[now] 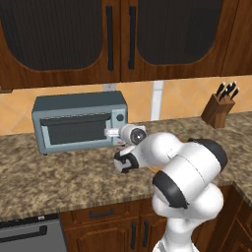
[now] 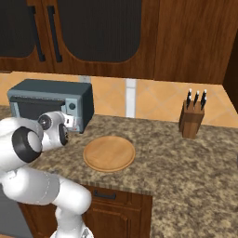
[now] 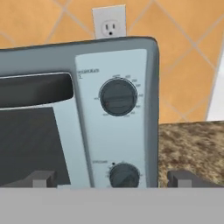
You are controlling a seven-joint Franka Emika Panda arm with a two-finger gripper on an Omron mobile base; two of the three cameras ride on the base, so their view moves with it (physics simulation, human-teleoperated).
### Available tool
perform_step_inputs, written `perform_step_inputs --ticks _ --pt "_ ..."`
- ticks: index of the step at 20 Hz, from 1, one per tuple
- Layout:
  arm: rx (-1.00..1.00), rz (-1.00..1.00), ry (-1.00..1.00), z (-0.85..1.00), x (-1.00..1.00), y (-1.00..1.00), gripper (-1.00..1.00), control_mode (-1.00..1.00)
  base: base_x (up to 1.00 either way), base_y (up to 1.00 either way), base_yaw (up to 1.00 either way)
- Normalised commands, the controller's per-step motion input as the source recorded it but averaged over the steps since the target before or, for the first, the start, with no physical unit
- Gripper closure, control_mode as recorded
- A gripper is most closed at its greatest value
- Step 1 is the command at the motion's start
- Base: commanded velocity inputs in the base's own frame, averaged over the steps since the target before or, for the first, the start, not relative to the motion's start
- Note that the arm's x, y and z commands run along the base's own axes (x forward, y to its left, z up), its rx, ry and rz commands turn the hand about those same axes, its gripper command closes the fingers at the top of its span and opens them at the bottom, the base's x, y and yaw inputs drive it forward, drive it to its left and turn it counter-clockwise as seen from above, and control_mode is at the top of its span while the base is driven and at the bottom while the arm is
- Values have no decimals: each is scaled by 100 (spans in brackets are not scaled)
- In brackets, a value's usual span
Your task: Pick up the kebab skewer and baguette bread, and place them inside the toaster oven. Close the toaster oven door and start by setting the timer.
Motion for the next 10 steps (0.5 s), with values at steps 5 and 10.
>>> perform_step_inputs --ticks 5,10 --pt "0 0 0 -39 12 0 -100 -100 0 0 0" --pt "0 0 0 -38 26 10 -100 -100 0 0 0"
